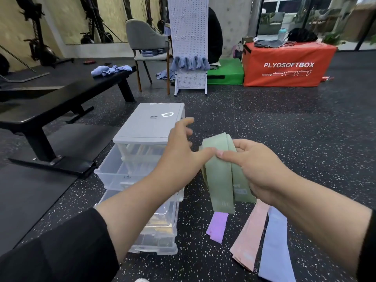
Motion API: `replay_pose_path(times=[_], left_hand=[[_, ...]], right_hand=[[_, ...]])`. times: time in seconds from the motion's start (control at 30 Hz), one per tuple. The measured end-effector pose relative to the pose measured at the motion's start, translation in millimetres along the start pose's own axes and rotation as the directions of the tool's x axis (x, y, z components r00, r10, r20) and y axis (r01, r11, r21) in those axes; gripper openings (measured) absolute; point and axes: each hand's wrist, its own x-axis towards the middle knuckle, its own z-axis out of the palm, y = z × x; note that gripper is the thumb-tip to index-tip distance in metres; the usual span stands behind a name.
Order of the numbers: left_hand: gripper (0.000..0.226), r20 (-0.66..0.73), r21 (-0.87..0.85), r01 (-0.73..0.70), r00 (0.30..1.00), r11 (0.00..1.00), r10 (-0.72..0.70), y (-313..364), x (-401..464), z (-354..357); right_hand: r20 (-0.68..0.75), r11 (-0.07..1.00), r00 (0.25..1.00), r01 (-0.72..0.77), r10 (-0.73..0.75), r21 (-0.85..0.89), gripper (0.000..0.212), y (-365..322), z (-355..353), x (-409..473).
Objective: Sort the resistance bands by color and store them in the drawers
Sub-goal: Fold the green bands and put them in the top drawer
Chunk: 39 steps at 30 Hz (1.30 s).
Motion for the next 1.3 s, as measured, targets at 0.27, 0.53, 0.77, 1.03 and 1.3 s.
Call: replay_pose_path(times=[0.27,0.53,0.77,1.03,1.3], left_hand=[[0.086,0.335,0.165,-0.117,0.94,0.979,0.056,-4,2,-6],[0.051,0.212,0.061,-0.04,0.977,0.997,0.026,-5,7,-6],[0.045,0.225,-0.229,0.144,0.97,0.963,-0.091,-4,9,-17],[0.047,0.23,-0.446,0.343,0.936,0.827,-0.264,-4,9,-13],[0.057,0.247,-0.553,0.459,0.887,0.695,-0.389,-12,9,-11]], right_hand=[[0.132,0.992,0.988,-0.096,0.084,0.084,0.013,-5,2,-5],[-0.083,0.947,0.975,0.176,-0.205,-0.27,0.024,-7,8,-8],[0.156,0.882,0.98,0.178,-0.12,-0.436,0.079,-12,-5,1],[0.246,0.937,0.969,0.084,0.002,-0.34,0.052,6,-4,7],[0.216,0.981,0.976,0.008,0.036,-0.196,0.04,7,5,7]])
